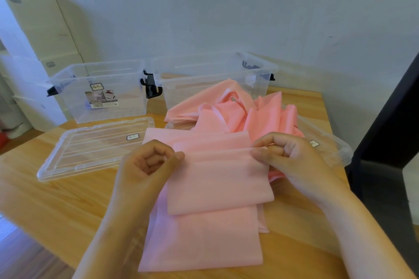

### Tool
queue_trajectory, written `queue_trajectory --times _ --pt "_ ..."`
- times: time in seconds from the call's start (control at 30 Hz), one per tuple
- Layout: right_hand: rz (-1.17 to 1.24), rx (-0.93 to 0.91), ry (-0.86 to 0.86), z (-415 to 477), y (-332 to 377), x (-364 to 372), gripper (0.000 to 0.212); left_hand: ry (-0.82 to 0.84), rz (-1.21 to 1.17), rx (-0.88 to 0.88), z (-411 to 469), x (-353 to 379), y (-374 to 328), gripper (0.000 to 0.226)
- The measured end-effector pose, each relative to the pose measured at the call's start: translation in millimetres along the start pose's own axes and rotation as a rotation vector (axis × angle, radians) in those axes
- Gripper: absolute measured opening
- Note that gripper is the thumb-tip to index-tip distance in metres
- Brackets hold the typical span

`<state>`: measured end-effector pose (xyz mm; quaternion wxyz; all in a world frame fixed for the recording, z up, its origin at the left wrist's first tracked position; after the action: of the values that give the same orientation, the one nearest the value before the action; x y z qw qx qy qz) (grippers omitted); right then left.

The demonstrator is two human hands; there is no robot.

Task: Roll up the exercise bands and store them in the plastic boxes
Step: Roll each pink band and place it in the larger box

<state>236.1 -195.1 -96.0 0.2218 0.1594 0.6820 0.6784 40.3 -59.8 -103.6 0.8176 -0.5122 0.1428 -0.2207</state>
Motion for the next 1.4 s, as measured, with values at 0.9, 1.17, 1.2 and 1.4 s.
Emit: queue_trajectory --times 0.9,1.17,1.2,1.4 --pt "0.113 -0.032 0.005 -3.2 2.0 -4.7 0.012 0.162 -0.226 -0.119 4.0 -10.4 0.9 0.047" --pt "0.299 -0.057 0.04 -2.6 4.5 -5.9 0.018 0.112 -0.318 -0.095 5.8 -13.8 2.9 0.058" --pt "0.297 -0.06 0.035 -2.4 4.3 -6.2 0.018 0.108 -0.307 -0.089 5.8 -14.5 3.1 0.058" --pt "0.155 -0.056 -0.025 0.3 1.0 -8.4 0.047 0.078 -0.228 -0.109 5.3 -14.7 5.3 0.017"
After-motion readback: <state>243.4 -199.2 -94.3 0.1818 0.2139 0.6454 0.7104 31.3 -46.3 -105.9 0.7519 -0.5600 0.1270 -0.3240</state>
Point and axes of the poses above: each hand's wrist, its own z-axis towards the middle knuckle, its own x-axis out of the palm, y = z × x, the point moved 3 cm from there along z, towards the middle knuckle, and after that the axes turned 7 degrees about x, right-handed, at the moved point
